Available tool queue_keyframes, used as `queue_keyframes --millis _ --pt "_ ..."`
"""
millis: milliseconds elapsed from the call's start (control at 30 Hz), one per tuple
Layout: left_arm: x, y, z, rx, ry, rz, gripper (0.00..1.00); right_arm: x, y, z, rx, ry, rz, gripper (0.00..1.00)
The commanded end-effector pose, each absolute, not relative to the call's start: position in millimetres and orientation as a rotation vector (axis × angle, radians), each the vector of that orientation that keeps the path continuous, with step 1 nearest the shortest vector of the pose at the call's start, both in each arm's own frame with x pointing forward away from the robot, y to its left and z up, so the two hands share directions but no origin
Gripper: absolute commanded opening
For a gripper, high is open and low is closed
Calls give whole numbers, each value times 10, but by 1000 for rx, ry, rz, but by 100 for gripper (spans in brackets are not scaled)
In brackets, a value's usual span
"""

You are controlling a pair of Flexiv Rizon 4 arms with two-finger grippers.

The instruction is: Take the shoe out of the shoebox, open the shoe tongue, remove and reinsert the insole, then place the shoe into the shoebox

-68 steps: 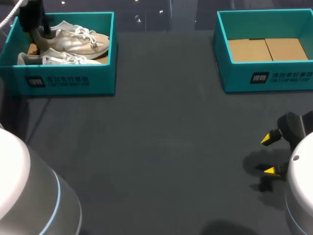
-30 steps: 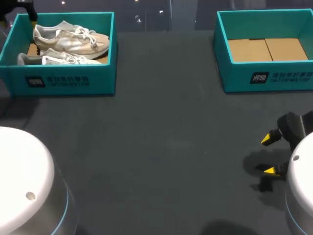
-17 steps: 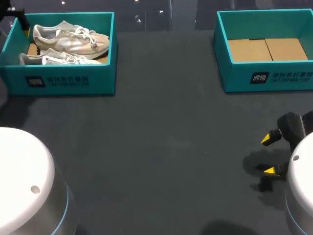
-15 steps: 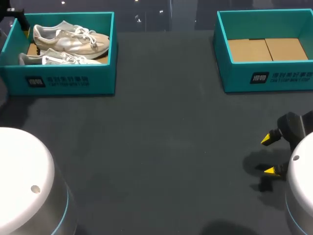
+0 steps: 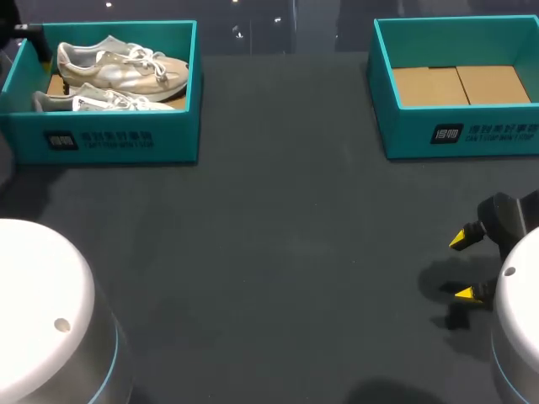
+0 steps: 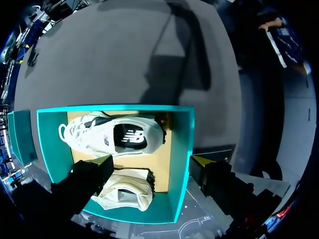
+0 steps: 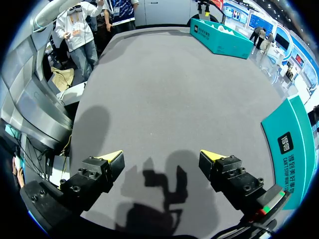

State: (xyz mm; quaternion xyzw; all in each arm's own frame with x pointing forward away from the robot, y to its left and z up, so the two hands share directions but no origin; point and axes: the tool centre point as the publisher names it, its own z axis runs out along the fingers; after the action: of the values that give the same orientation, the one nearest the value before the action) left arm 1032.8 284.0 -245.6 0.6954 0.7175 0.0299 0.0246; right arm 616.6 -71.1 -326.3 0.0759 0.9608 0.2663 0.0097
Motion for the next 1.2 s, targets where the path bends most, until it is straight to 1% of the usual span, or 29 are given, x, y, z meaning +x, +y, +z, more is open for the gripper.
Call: queue_keyframes --millis 33,433,633,700,767,900,967,1200 --pt "10333 2852 -2585 2147 2231 97 100 6143 -715 -3253 237 2997 829 100" --pt "10278 2878 -2934 2157 2262 92 100 6143 -715 -3253 237 2997 829 100" --pt "10290 2892 -3030 2166 2270 95 98 6143 -715 -3253 237 2997 829 100" --pt "10285 2892 -3072 2169 2272 97 95 6143 -715 -3253 237 2997 829 100" --pt "10289 2886 -3124 2170 2281 108 88 6143 -715 -3253 237 2997 829 100" --pt "10299 2873 -3217 2175 2296 105 84 6143 -715 -3253 237 2997 829 100" --pt "10292 2866 -3256 2176 2303 124 78 6143 -715 -3253 237 2997 829 100" --pt "10260 2867 -3371 2183 2322 135 72 6143 -715 -3253 237 2997 829 100"
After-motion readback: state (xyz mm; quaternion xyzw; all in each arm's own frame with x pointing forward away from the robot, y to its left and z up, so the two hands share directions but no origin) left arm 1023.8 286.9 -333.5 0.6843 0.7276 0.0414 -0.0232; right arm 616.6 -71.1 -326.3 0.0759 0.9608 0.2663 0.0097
